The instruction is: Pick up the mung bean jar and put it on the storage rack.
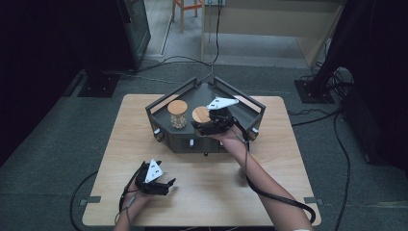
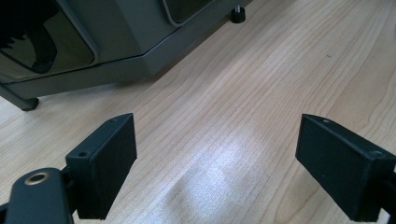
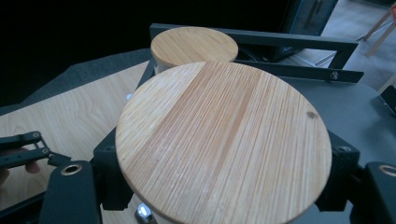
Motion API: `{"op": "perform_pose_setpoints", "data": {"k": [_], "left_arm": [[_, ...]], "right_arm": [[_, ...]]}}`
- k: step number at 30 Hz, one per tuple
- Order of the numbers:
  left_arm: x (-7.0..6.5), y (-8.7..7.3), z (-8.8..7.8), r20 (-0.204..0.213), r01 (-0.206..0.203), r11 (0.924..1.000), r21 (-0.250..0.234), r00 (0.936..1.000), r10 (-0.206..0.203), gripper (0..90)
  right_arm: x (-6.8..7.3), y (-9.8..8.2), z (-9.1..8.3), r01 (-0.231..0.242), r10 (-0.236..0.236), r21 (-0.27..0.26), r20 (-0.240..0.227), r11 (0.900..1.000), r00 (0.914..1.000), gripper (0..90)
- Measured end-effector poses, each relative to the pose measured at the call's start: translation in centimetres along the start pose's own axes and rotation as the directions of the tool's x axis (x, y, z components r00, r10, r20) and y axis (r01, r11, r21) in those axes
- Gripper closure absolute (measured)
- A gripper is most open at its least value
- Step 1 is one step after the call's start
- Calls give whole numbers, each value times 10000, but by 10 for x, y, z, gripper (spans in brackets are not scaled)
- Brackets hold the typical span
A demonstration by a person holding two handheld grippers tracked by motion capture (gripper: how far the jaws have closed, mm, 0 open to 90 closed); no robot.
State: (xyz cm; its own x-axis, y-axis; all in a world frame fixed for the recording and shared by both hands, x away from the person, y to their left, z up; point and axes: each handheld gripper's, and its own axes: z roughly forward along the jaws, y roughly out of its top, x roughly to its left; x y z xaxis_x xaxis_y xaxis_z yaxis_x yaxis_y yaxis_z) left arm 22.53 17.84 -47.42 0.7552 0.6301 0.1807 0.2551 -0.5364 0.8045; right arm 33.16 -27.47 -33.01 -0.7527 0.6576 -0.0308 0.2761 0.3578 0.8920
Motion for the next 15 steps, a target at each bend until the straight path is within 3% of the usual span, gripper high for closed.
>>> {"op": "perform_pose_setpoints", "data": {"k": [15], "left_arm": [[-1, 2, 2, 28, -156, 9998, 150, 9999, 156, 124]], "right_arm": [[-11, 1, 14, -334, 340, -126, 488, 9994, 9982, 255]]}}
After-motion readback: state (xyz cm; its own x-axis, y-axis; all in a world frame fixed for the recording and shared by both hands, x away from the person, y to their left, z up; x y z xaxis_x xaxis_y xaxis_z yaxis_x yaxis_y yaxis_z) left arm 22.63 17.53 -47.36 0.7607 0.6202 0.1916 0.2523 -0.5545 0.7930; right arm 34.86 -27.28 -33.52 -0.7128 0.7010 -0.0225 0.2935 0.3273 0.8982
